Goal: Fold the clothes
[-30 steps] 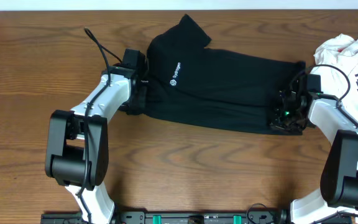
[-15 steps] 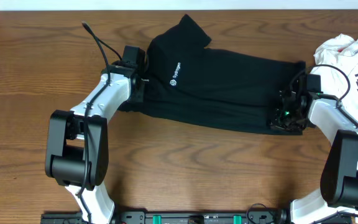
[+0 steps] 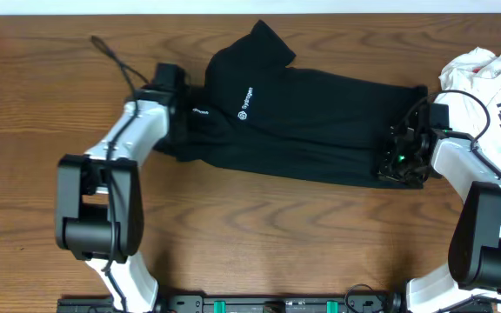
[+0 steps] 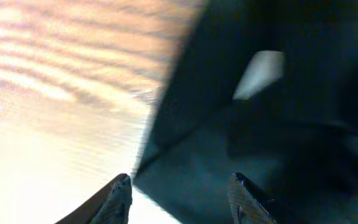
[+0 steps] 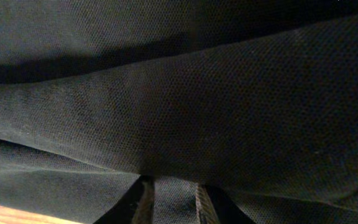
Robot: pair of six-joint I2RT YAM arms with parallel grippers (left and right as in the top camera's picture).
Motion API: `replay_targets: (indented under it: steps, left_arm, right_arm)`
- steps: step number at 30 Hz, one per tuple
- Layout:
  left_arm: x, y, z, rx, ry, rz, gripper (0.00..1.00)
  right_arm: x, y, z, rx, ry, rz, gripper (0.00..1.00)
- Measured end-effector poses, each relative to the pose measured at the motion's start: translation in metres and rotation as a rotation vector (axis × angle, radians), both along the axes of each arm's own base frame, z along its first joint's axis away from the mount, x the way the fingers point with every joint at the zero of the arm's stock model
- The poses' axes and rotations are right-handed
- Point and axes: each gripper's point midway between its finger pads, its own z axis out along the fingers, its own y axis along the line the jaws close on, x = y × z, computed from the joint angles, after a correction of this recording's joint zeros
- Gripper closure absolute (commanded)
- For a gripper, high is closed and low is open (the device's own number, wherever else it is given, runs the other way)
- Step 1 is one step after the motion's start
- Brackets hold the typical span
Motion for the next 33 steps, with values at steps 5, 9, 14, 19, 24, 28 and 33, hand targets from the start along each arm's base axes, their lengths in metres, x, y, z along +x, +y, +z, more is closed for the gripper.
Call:
replay_targets:
  steps: [5, 9, 14, 19, 24, 28, 33]
  left_arm:
    - [-0.003, 0.021, -0.003, -0.104, 0.001, 0.101, 0.48]
    - [-0.002, 0.022, -0.004, -0.169, -0.003, 0.121, 0.47]
    - [0.003, 0.014, -0.004, -0.216, -0.019, 0.117, 0.47]
    - [0.0, 0.012, -0.007, -0.229, -0.014, 0.13, 0.47]
    - [-0.011, 0.01, -0.021, -0.238, 0.005, 0.14, 0.47]
    - [-0.016, 0.009, -0.028, -0.25, -0.003, 0.159, 0.57]
    - [-0.016, 0.004, -0.028, -0.274, -0.012, 0.17, 0.94]
  right_arm:
    - [0.0, 0.001, 0.0, 0.003, -0.001, 0.001, 0.74]
    - [0.0, 0.001, 0.0, 0.004, -0.001, 0.001, 0.74]
    - [0.0, 0.001, 0.0, 0.005, -0.002, 0.001, 0.73]
    - [0.0, 0.001, 0.001, 0.008, -0.002, 0.001, 0.71]
    - [0.0, 0.002, 0.001, 0.012, -0.003, 0.002, 0.7]
    - [0.001, 0.002, 0.001, 0.014, -0.004, 0.002, 0.69]
    - [0.001, 0.003, 0.001, 0.015, -0.004, 0.002, 0.69]
